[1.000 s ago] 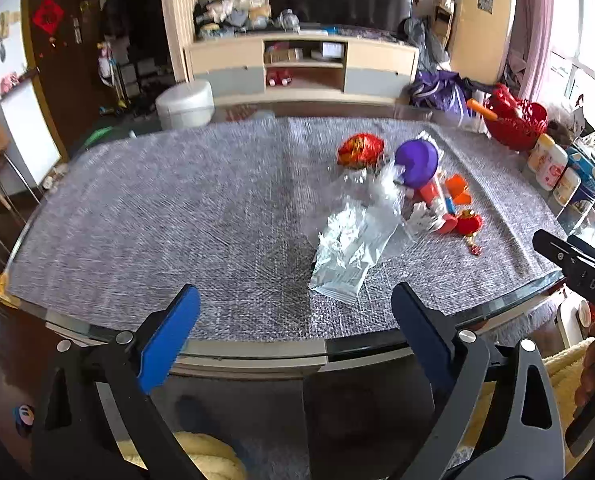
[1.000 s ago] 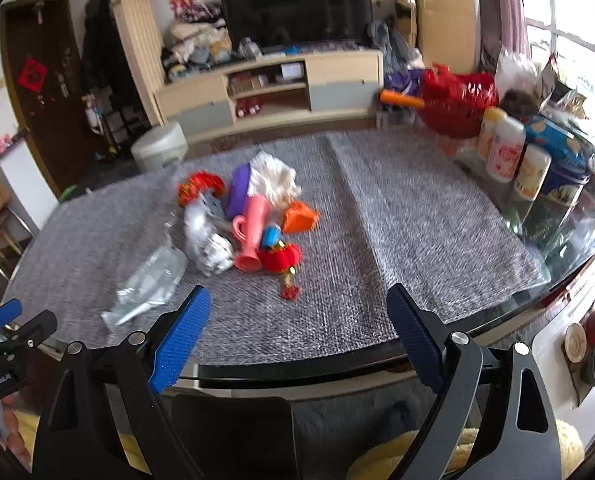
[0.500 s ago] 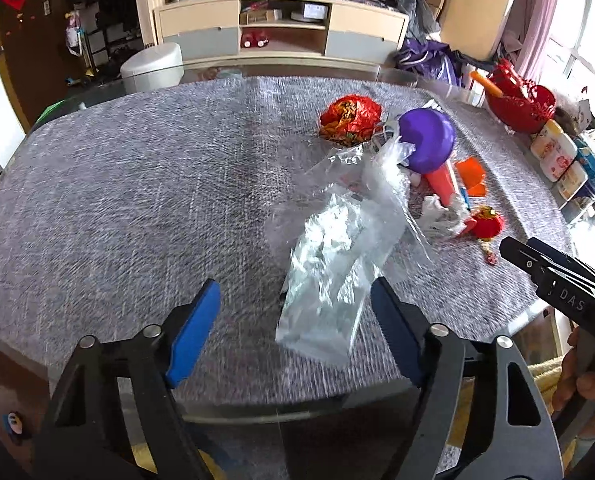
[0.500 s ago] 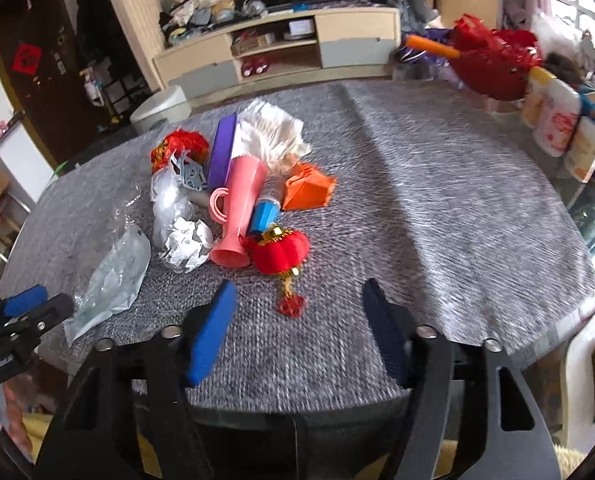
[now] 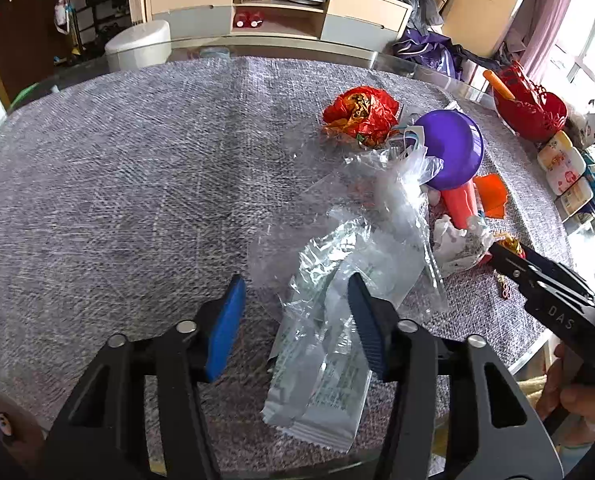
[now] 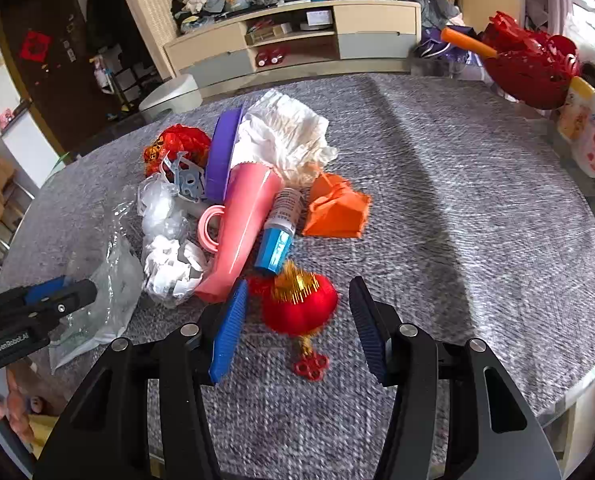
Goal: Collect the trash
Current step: 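Move the left tool to the clear plastic wrapper while the right tool reaches the red lantern ornament, then close the left tool on the plastic wrapper while the right tool closes on the lantern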
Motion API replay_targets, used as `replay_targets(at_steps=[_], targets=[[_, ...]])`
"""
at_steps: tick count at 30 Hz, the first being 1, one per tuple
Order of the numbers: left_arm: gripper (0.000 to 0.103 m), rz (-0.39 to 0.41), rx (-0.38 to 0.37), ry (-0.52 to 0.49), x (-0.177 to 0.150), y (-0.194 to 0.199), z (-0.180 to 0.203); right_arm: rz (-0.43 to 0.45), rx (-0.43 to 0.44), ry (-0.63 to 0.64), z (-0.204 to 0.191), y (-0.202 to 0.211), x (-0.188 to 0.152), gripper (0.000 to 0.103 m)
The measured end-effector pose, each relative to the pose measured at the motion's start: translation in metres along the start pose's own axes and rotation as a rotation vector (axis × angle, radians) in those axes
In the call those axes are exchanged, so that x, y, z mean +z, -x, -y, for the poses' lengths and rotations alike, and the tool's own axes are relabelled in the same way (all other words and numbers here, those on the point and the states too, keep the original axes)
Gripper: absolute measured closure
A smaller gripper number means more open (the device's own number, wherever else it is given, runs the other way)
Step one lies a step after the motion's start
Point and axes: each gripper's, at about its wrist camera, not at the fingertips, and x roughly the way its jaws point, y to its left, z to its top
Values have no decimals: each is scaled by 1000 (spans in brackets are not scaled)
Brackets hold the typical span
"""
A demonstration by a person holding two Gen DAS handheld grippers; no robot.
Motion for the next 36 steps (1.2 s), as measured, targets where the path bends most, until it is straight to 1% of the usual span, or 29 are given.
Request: replay_targets(at_steps=[5, 6, 7, 9, 11, 16, 21, 24, 30, 36], targets=[[72, 10, -34, -5, 6, -2, 1, 2, -5, 19, -3, -5, 2, 50], [75, 12, -41, -13, 6, -3, 2, 2, -8, 20, -2, -5, 2, 52], [76, 14, -43, -18, 7, -3, 5, 3, -15, 23, -3, -6, 2, 57], [81, 23, -49, -24, 8, -2, 8, 6, -32, 27, -1, -6, 2, 65], [83, 36, -53, -26, 10, 1, 8, 9, -22, 20, 1, -6, 1, 65], [83, 63, -21, -39, 14, 9, 12, 10, -51, 41, -4, -6, -1, 65], [85, 74, -27, -50, 13, 13, 14, 10, -35, -6, 2, 0, -4, 66], [87, 99, -30, -58, 13, 24, 15, 22, -38, -16, 8, 10, -4, 66], [87, 162, -41, -69, 11, 58, 25, 85, -32, -15, 7, 47, 1, 66], [87, 271, -32, -76, 6, 116, 35, 182, -8, 6, -4, 105, 2, 66]])
